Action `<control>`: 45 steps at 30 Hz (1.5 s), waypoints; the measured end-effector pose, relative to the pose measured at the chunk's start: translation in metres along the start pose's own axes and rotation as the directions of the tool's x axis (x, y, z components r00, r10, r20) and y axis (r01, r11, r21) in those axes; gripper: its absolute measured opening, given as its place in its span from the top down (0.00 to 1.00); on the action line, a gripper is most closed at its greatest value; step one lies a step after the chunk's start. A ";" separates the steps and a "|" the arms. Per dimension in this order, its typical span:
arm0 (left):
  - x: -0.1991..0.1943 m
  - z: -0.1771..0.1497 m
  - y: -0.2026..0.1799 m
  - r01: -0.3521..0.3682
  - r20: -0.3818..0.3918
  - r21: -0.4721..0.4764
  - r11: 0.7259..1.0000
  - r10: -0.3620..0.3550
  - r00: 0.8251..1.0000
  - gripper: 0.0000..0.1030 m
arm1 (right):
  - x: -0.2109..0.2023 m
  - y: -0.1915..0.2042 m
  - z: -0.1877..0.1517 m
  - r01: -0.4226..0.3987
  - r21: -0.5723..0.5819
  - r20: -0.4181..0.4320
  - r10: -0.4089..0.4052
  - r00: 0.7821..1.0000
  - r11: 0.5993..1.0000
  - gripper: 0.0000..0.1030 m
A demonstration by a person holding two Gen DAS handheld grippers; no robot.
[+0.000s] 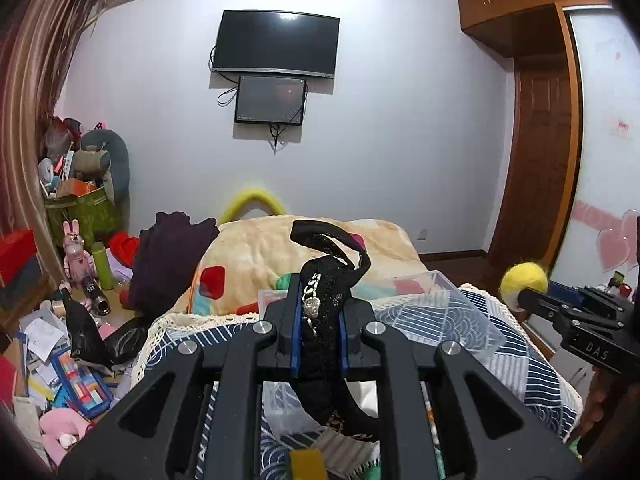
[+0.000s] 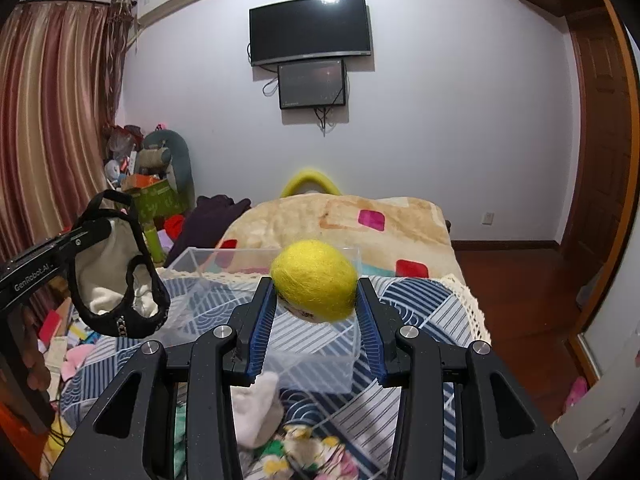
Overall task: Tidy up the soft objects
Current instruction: 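Lower the pouch with the left tool into the clear box while the right tool drops the ball in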
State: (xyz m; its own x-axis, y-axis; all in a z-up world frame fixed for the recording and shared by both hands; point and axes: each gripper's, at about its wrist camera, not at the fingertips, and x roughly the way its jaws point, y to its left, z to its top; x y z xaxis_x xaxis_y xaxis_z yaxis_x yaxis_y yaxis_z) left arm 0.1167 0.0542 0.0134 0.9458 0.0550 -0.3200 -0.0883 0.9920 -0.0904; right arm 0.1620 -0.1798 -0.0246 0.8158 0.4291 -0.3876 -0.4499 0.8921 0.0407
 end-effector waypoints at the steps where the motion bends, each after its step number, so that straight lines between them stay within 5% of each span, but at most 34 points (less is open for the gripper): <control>1: 0.004 0.000 0.000 -0.002 -0.001 -0.001 1.000 0.002 1.000 0.87 | 0.004 0.000 0.002 -0.001 -0.004 -0.007 0.001 1.000 1.000 0.64; 10: 0.047 -0.014 0.000 -0.058 -0.050 0.001 0.998 0.058 0.997 0.87 | 0.037 0.006 -0.004 -0.017 -0.042 -0.101 0.013 0.995 0.999 0.64; 28: 0.071 -0.047 -0.008 -0.017 -0.254 0.063 0.998 0.032 0.967 0.85 | 0.064 0.006 -0.022 -0.044 -0.044 -0.254 0.031 0.967 0.998 0.62; 33: 0.064 -0.051 -0.009 0.005 -0.266 0.050 0.999 0.009 0.964 0.66 | 0.058 0.006 -0.019 -0.052 -0.045 -0.246 0.039 0.968 0.998 0.57; 37: 0.056 -0.048 -0.009 0.019 -0.268 0.042 0.999 -0.007 0.963 0.59 | 0.046 0.011 -0.015 -0.030 -0.086 -0.214 0.011 0.977 0.996 0.43; 45: 0.021 -0.035 -0.013 0.045 -0.211 0.056 0.997 -0.033 0.977 0.29 | 0.019 0.008 -0.002 -0.032 -0.073 -0.146 0.021 0.989 0.997 0.40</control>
State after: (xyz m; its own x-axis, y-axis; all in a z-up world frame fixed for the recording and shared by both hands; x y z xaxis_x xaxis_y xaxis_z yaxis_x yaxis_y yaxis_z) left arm 0.1269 0.0387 -0.0248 0.8611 -0.0026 -0.5085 -0.0276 0.9983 -0.0518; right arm 0.1729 -0.1646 -0.0334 0.7445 0.4222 -0.5172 -0.5009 0.8654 -0.0146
